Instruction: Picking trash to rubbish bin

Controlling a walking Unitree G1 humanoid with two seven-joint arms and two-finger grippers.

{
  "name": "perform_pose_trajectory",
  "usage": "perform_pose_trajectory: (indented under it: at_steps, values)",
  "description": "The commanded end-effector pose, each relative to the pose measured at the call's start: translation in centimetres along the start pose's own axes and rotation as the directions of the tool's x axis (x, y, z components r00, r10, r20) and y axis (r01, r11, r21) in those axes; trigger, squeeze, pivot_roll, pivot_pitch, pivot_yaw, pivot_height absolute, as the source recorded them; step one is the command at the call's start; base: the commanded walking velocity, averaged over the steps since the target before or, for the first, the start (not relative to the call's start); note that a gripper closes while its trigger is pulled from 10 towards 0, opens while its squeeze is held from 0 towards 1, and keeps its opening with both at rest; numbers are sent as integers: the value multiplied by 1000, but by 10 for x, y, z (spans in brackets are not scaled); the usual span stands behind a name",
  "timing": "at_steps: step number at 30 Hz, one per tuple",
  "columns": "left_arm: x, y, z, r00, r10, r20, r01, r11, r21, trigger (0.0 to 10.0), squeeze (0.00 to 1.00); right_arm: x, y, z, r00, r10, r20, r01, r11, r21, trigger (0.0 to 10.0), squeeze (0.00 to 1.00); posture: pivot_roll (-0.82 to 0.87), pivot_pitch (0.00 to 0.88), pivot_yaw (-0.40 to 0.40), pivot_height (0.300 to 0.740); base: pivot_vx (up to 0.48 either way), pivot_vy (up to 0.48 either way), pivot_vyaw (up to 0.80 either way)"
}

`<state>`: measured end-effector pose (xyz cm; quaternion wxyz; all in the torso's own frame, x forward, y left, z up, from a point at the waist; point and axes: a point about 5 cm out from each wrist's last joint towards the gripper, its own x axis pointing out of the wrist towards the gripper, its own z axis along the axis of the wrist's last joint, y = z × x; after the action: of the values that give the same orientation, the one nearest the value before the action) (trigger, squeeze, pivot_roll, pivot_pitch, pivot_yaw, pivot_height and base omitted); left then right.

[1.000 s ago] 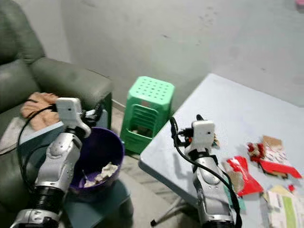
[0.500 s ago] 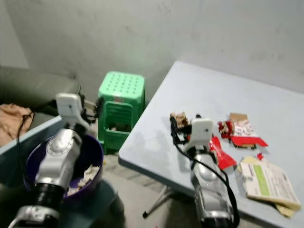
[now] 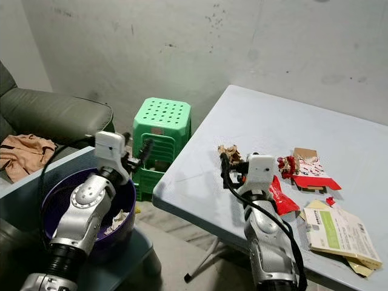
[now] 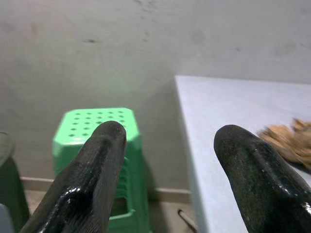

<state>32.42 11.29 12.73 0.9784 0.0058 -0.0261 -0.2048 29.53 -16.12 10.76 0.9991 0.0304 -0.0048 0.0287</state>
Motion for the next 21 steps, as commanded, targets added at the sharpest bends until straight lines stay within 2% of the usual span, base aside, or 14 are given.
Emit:
perform_pose_trajectory:
  at_steps: [1, 21]
  values:
    - [1, -9, 2, 999, -46, -2, 46, 999, 4, 10000, 0, 0, -3, 7, 1000, -8, 25, 8, 1000, 0, 10000, 0, -9, 0, -67, 740, 0, 0, 0]
    - [3, -14, 4, 996, -89, -16, 88, 996, -31, 10000, 0, -3, -1, 7, 1000, -3, 12, 3, 1000, -2, 10000, 0, -24, 0, -58, 740, 0, 0, 0]
